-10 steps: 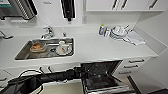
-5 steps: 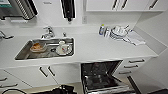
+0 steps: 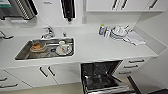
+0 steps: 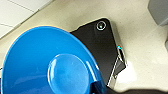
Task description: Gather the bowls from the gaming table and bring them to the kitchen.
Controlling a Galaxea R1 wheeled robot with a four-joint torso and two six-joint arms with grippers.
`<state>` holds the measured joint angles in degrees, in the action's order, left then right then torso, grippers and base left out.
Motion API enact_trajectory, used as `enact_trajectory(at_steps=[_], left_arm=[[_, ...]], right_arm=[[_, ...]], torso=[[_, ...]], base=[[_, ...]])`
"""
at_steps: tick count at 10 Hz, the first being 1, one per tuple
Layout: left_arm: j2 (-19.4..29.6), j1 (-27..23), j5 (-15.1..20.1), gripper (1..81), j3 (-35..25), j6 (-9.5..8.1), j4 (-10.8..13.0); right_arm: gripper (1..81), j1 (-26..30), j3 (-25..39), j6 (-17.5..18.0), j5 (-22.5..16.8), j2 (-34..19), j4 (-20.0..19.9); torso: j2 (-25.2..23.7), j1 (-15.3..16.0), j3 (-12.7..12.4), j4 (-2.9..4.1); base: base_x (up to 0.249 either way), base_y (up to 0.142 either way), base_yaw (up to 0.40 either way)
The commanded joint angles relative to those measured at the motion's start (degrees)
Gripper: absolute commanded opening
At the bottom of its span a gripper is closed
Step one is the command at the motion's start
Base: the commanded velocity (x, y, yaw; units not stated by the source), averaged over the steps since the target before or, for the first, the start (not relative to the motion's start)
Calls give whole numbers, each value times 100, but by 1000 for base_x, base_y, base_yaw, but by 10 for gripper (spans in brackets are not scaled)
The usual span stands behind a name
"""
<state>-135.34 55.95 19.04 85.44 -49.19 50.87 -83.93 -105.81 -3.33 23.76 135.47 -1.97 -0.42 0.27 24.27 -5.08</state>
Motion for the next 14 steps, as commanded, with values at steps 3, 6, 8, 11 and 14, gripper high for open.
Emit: enact_trajectory(at_steps=[3, 6, 8, 11, 14], left_arm=[[-678, 1984, -2315, 811, 2184, 243, 740], [-1319, 2608, -2965, 811, 3310, 234, 731], [-1540, 3022, -3064, 811, 3760, 243, 722], [-1960, 3575, -3302, 811, 4242, 243, 661], [-2797, 4137, -3319, 811, 5272, 261, 775]], right_arm=[[10, 1372, 1687, 614, 472, -1731, 13], [10, 2419, 1863, 913, -99, -1802, 4], [10, 3034, 1881, 1010, -196, -1670, 13], [10, 4132, 1900, 1396, -986, -1425, -22], [10, 4923, 1723, 1423, -1137, -1275, -295]], torso=[[0, 0, 0, 0], [0, 0, 0, 0], [0, 0, 0, 0], [0, 0, 0, 0], [0, 0, 0, 0]], base=[[0, 0, 0], [0, 0, 0], [0, 0, 0], [0, 0, 0], [0, 0, 0]])
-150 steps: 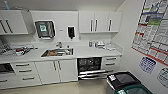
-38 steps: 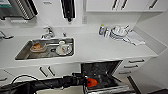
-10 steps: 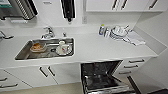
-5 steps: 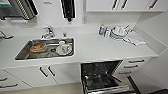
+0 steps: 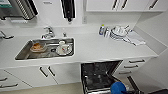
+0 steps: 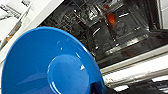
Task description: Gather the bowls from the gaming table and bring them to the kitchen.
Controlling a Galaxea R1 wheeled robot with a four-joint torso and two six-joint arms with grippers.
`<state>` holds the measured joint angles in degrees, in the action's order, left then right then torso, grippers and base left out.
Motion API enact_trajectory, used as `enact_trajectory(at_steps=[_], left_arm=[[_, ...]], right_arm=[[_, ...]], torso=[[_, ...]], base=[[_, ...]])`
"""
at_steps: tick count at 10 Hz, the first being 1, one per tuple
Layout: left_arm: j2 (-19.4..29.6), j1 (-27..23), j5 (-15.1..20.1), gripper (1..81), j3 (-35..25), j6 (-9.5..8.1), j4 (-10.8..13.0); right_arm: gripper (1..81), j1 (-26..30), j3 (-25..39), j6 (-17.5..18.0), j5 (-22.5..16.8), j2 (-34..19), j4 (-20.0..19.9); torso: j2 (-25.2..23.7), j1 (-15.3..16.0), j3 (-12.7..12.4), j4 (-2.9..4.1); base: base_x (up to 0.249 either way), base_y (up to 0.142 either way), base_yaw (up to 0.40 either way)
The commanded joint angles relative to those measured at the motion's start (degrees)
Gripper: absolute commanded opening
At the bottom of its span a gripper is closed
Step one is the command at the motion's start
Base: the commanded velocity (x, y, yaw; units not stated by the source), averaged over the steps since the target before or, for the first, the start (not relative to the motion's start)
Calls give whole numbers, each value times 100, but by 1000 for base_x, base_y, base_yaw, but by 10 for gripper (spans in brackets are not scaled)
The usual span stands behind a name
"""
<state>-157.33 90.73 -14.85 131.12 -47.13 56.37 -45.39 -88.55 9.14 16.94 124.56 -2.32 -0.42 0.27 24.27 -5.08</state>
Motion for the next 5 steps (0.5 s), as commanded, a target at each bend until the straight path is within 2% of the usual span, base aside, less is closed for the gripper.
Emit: enact_trajectory(at_steps=[1, 3, 5], left_arm=[[-800, 827, 96, 811, 783, 142, 331], [-1221, 1003, 105, 811, 1230, 343, 428], [-1591, 1109, 193, 811, 1627, 556, 445]], right_arm=[[10, 1351, -47, 184, -631, -140, -392], [10, 1799, -152, 176, -823, 167, -541], [10, 2081, -513, 176, -903, 643, -612]], torso=[[0, 0, 0, 0], [0, 0, 0, 0], [0, 0, 0, 0]], base=[[0, 0, 0], [0, 0, 0], [0, 0, 0]])
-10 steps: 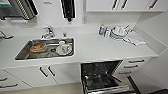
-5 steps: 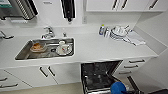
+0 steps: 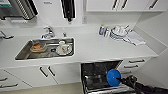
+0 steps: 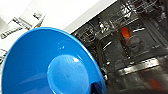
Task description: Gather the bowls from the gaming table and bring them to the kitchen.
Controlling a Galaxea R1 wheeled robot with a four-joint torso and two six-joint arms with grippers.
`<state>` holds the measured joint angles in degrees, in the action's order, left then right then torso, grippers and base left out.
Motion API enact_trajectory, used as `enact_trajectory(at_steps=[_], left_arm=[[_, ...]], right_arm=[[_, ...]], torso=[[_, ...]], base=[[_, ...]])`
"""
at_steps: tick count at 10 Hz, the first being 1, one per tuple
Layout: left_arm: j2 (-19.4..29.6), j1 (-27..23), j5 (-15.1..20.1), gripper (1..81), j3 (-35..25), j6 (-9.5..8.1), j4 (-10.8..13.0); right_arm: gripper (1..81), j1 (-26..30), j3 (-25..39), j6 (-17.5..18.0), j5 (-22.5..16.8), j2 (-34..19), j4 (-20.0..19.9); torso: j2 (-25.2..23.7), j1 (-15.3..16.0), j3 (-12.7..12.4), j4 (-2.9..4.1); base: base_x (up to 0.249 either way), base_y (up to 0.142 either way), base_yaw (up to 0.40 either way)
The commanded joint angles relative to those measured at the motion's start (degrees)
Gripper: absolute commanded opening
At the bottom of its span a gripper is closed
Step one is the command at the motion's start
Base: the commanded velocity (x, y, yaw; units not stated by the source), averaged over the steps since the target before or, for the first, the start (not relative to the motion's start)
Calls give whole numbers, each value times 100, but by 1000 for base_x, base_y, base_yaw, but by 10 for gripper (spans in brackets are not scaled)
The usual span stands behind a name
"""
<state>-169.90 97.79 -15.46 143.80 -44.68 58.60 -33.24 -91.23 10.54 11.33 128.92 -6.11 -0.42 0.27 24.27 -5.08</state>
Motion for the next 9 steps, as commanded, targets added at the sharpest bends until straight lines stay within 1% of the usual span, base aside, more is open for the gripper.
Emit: enact_trajectory(at_steps=[1, 2, 4, 5, 6, 7, 8, 9], left_arm=[[-414, 413, 254, 811, 482, 363, 222], [-431, 456, 254, 811, 518, 363, 231], [-414, 482, 245, 811, 518, 363, 222], [-414, 482, 245, 811, 518, 363, 222], [-422, 482, 245, 811, 518, 363, 222], [-431, 465, 254, 811, 518, 363, 222], [-440, 447, 254, 811, 518, 355, 169], [-440, 369, 237, 811, 587, 303, 100]], right_arm=[[10, 964, -403, 44, -385, 453, -259], [10, 1016, -709, 36, -456, 716, -356], [10, 1077, -1255, 44, -526, 1060, -409], [811, 1156, -1431, 53, -684, 1192, -426], [811, 1192, -1432, 175, -903, 1166, -436], [811, 1175, -1396, 194, -930, 1104, -444], [811, 1157, -1255, 194, -939, 946, -444], [811, 1166, -855, 202, -1060, 624, -453]], torso=[[0, 0, 0, 0], [0, 0, 0, 0], [0, 0, 0, 0], [0, 0, 0, 0], [0, 0, 0, 0], [0, 0, 0, 0], [0, 0, 0, 0], [0, 0, 0, 0]], base=[[0, 0, 0], [0, 0, 0], [0, 0, 0], [0, 0, 0], [0, 0, 0], [0, 0, 0], [0, 0, 0], [0, 0, 0]])
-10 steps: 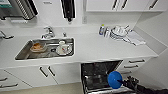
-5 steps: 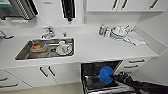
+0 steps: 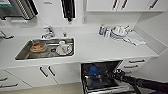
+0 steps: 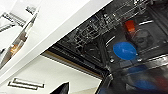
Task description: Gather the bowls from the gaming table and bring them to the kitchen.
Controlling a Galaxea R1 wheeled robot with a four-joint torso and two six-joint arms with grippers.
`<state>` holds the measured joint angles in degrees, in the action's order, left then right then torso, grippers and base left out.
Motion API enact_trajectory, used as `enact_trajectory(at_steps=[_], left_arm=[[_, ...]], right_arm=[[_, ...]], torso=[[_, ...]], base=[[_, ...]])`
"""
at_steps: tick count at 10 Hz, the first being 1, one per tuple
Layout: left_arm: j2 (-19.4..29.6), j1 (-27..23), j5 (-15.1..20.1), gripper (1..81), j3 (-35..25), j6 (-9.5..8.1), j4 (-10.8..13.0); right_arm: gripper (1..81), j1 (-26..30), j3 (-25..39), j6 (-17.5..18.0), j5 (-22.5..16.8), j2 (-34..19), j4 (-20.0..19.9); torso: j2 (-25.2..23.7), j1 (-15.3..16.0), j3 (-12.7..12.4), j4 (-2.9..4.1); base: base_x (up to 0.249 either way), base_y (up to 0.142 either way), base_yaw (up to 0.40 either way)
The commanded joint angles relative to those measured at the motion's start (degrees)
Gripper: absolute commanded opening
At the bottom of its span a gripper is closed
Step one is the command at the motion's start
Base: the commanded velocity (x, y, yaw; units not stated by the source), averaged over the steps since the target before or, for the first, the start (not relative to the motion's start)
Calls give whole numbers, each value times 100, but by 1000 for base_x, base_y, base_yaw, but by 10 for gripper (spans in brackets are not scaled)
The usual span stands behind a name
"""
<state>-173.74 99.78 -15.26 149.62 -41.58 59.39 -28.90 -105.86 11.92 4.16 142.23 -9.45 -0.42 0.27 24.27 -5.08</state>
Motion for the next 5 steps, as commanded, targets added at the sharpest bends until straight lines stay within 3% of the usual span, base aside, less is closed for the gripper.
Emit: enact_trajectory(at_steps=[1, 2, 5], left_arm=[[-82, 74, 208, 811, 120, -34, -362], [-91, -42, 243, 811, 191, -25, -831], [-100, -279, 725, 811, 463, 1, -973]], right_arm=[[811, 680, 1047, 65, -761, -1102, -58], [811, 469, 1331, 56, -1292, -1517, -13], [811, -567, 1684, -23, -1970, -2309, -4]], torso=[[0, 0, 0, 0], [0, 0, 0, 0], [0, 0, 0, 0]], base=[[0, 0, 0], [0, 0, 0], [0, 0, 0]])
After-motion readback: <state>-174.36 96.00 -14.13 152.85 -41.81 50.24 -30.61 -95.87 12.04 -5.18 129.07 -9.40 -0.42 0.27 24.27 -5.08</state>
